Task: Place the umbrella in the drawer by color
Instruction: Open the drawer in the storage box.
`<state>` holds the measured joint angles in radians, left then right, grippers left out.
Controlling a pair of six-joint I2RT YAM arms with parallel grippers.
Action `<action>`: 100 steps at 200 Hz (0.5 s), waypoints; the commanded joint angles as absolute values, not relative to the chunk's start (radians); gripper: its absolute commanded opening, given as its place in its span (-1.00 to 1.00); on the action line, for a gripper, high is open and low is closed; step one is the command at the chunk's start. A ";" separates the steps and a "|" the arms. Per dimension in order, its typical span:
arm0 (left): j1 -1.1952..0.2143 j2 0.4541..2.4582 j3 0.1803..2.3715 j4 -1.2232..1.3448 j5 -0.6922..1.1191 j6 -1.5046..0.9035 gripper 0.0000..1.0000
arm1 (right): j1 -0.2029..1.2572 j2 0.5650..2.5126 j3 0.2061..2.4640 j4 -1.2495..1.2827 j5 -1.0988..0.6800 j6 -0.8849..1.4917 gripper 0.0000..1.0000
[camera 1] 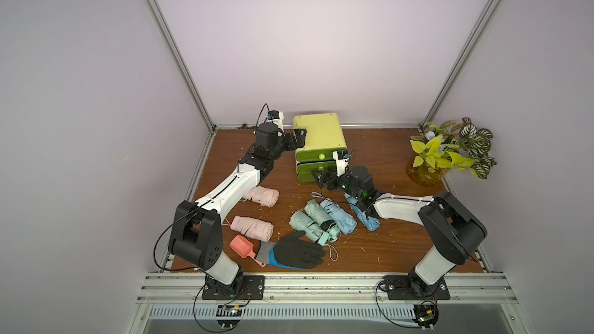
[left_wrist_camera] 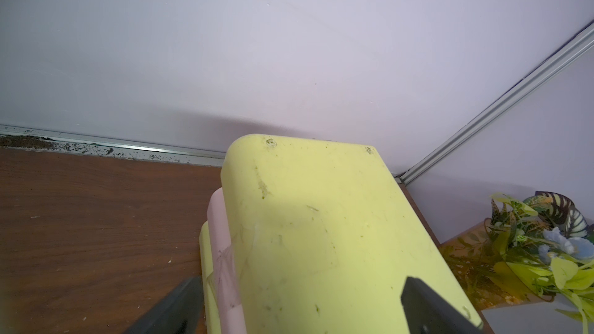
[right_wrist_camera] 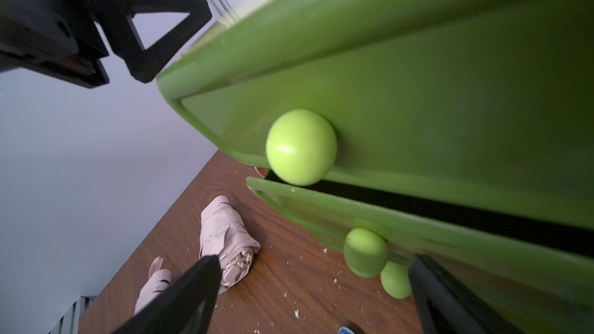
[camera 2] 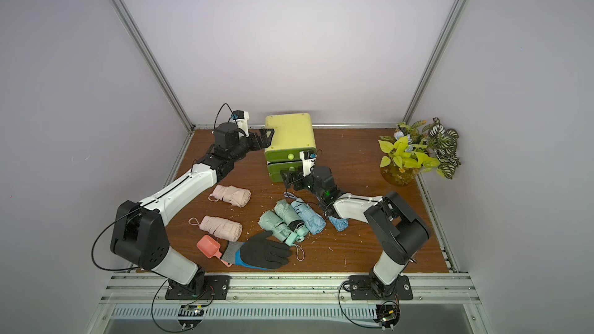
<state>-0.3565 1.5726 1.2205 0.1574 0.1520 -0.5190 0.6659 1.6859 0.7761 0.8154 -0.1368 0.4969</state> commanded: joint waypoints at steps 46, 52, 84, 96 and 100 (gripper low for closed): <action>-0.334 1.597 1.256 0.164 0.182 -0.506 1.00 | 0.660 1.704 0.861 0.903 -0.052 0.473 0.97; -0.334 1.599 1.256 0.164 0.184 -0.506 1.00 | 0.658 1.710 0.877 0.892 -0.057 0.472 0.97; -0.332 1.606 1.262 0.165 0.186 -0.506 1.00 | 0.658 1.701 0.902 0.844 -0.014 0.521 0.81; -0.333 1.612 1.265 0.164 0.180 -0.506 1.00 | 0.658 1.686 0.892 0.842 0.015 0.558 0.61; -0.334 1.615 1.267 0.164 0.178 -0.506 1.00 | 0.657 1.682 0.892 0.837 0.025 0.568 0.57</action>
